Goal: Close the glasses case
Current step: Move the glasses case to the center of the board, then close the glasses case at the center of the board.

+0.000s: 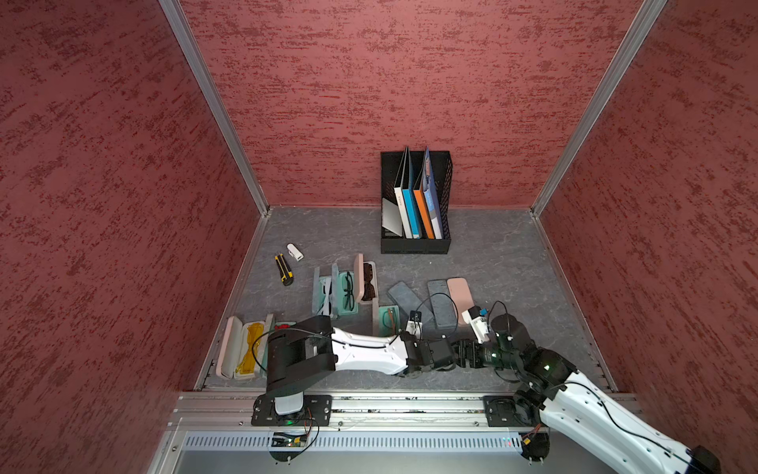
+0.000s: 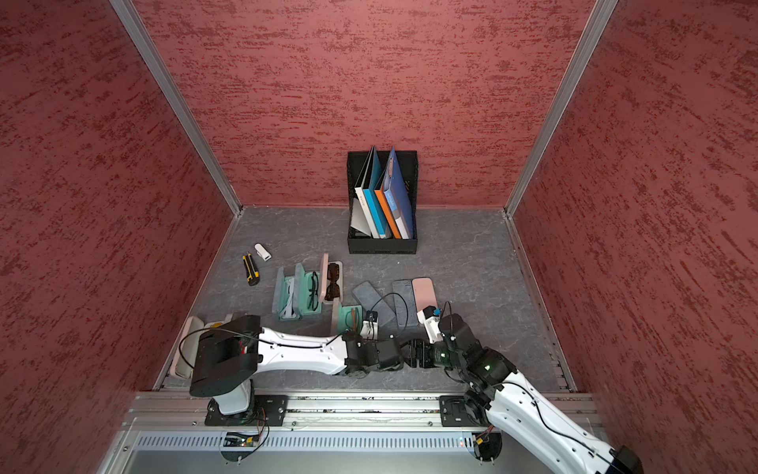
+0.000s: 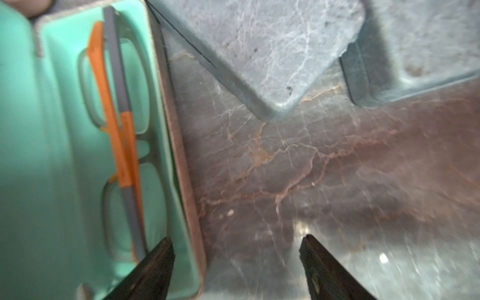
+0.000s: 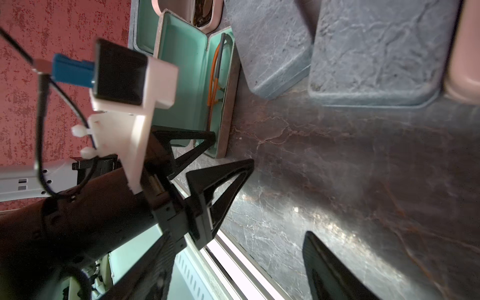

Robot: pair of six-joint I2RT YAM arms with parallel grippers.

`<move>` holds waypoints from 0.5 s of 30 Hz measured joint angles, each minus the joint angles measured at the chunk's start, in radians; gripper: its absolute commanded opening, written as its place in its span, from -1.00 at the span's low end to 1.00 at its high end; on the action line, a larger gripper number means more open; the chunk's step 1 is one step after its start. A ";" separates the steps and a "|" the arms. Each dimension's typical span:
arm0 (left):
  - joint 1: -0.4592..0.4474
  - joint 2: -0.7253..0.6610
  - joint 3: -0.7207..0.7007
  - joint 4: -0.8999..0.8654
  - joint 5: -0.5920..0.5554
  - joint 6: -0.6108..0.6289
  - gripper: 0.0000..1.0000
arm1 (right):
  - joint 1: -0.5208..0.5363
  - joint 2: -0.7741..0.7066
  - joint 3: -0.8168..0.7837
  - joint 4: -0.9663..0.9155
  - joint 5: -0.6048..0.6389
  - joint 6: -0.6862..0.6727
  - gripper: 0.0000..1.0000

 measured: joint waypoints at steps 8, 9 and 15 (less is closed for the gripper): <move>-0.026 -0.414 -0.169 -0.114 -0.095 -0.093 0.60 | 0.090 0.152 0.000 0.150 0.006 0.045 0.26; -0.025 -0.475 -0.192 -0.128 -0.105 -0.102 0.50 | 0.109 0.184 0.000 0.176 0.009 0.051 0.21; 0.100 -0.800 -0.344 -0.168 -0.121 -0.078 0.10 | 0.220 0.478 0.047 0.332 0.069 0.074 -0.12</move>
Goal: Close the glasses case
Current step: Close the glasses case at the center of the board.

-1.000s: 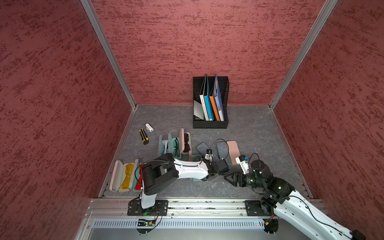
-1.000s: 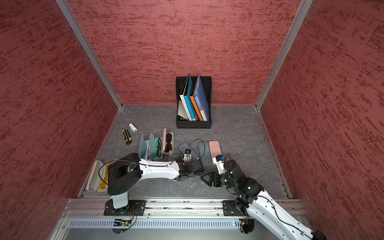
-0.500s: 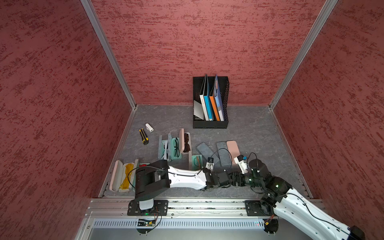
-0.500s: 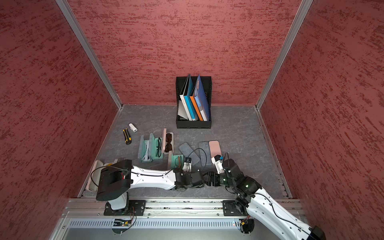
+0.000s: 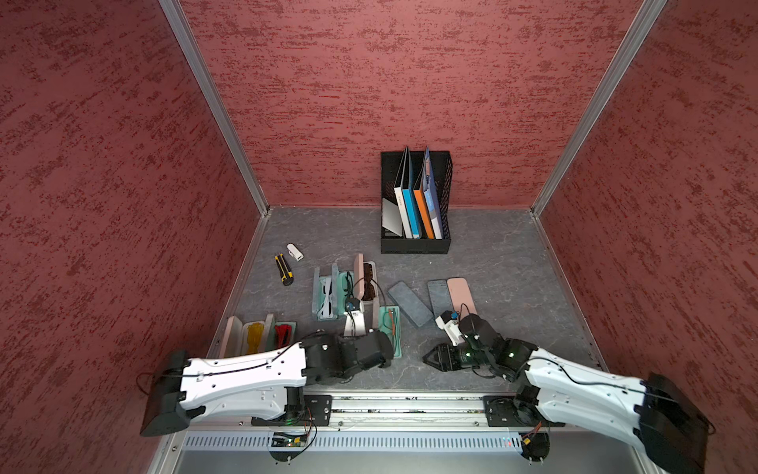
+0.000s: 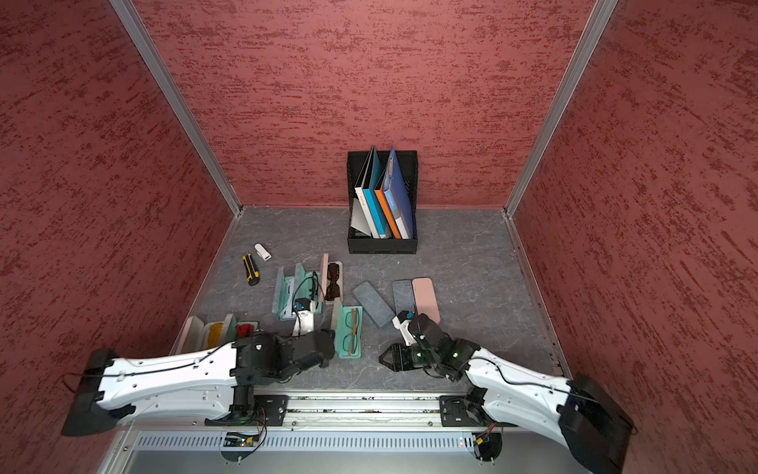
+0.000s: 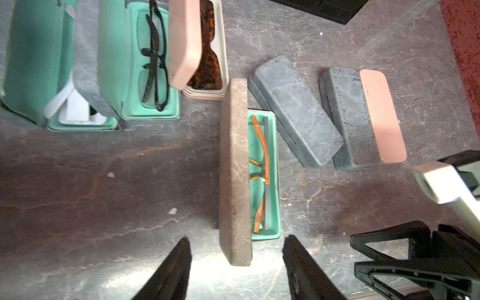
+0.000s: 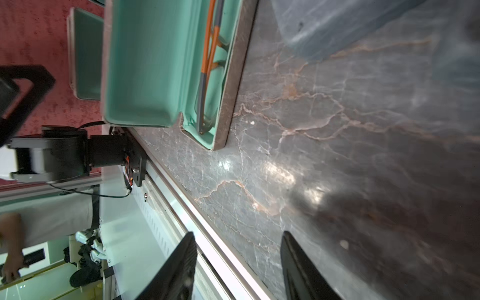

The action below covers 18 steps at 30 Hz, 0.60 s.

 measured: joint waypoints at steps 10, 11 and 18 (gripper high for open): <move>0.187 -0.012 -0.109 0.198 0.142 0.168 -0.37 | 0.008 0.354 0.164 0.193 0.066 0.010 -0.84; 0.196 0.019 -0.111 0.223 0.158 0.182 -0.38 | 0.008 0.380 0.174 0.203 0.071 0.011 -0.85; 0.232 0.188 -0.099 0.331 0.211 0.245 -0.63 | 0.008 0.493 0.197 0.231 0.102 0.013 -0.88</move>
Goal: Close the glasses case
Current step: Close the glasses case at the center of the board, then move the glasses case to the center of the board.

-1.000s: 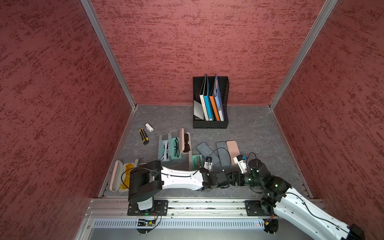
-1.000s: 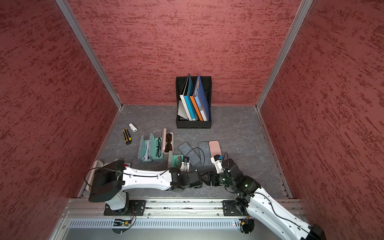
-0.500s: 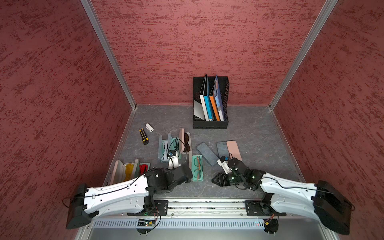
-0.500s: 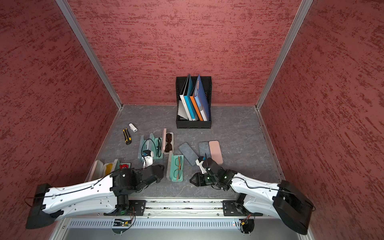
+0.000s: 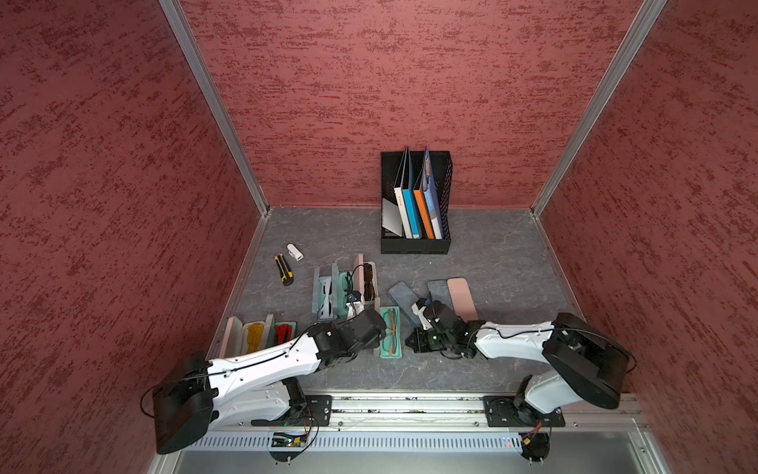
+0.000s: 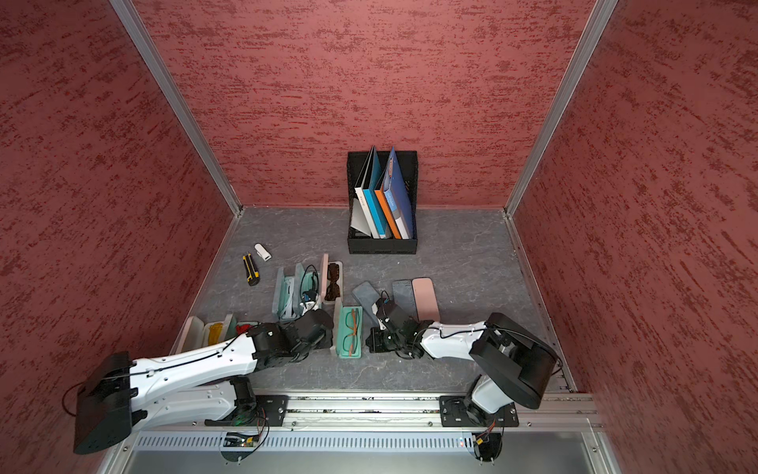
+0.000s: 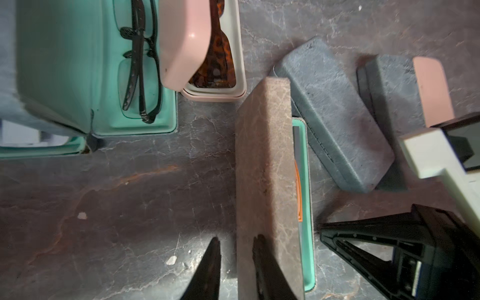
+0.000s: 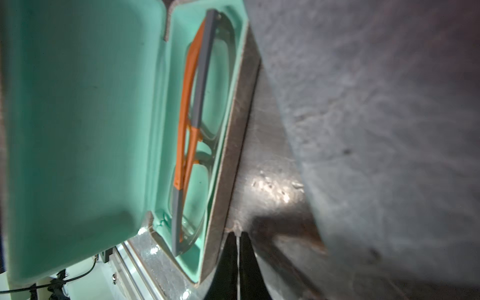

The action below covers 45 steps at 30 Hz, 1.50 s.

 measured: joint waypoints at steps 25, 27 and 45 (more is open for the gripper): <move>-0.073 0.138 0.079 0.087 0.021 0.031 -0.40 | -0.007 -0.049 0.049 -0.055 0.026 -0.042 -0.53; -0.105 0.056 0.080 0.058 -0.008 0.019 -0.19 | -0.008 -0.100 0.072 -0.103 0.037 -0.059 -0.36; -0.473 0.205 0.028 -0.072 -0.174 -0.309 0.74 | -0.156 -0.062 0.457 -0.592 0.119 -0.362 0.64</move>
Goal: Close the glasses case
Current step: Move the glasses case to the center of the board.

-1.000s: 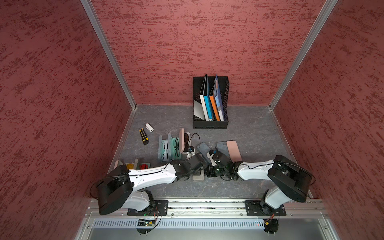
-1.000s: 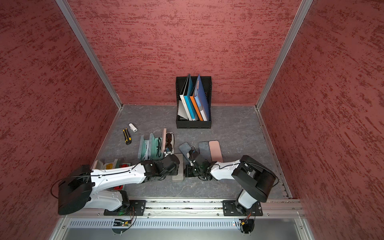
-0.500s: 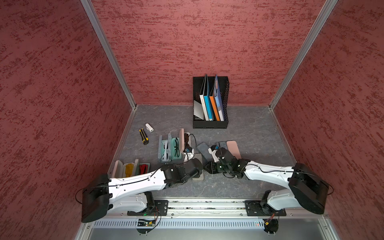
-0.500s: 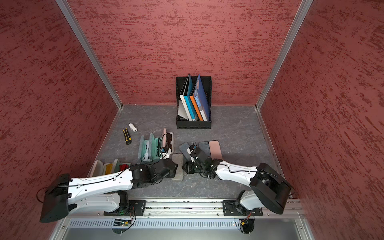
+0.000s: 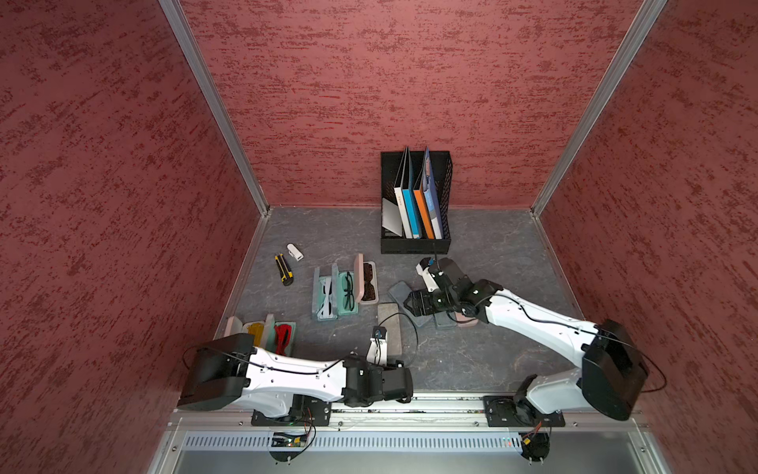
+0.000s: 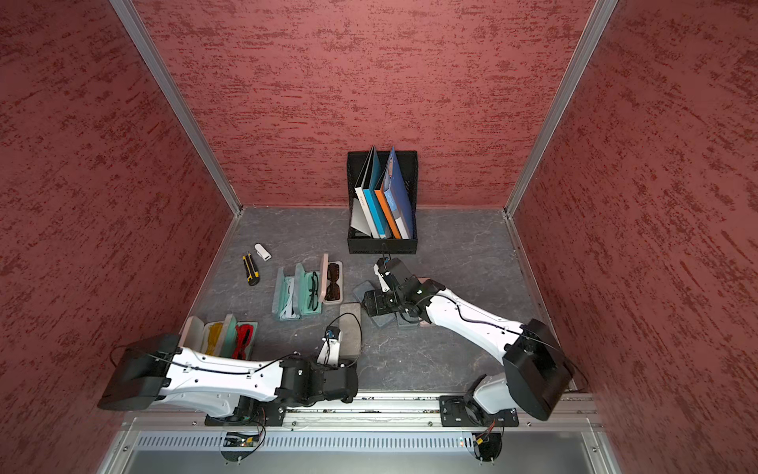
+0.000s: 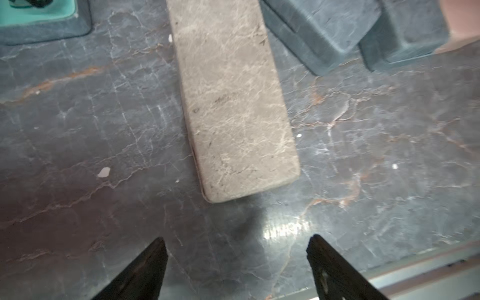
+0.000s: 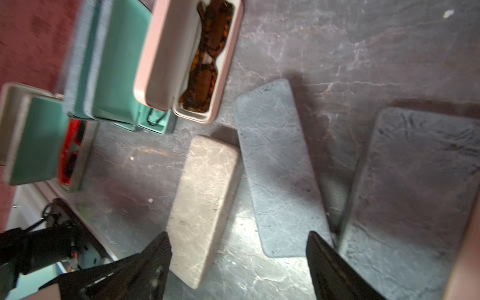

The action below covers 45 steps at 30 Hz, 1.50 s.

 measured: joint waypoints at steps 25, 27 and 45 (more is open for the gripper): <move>0.407 0.265 0.179 0.296 0.191 0.361 0.13 | -0.108 -0.181 -0.185 -0.045 -0.012 -0.061 0.60; 0.408 0.286 0.196 0.295 0.195 0.390 0.08 | -0.114 -0.217 -0.200 -0.047 -0.012 -0.061 0.60; 0.394 0.442 0.360 0.279 0.207 0.607 -0.05 | -0.137 -0.321 -0.253 -0.076 -0.012 -0.061 0.62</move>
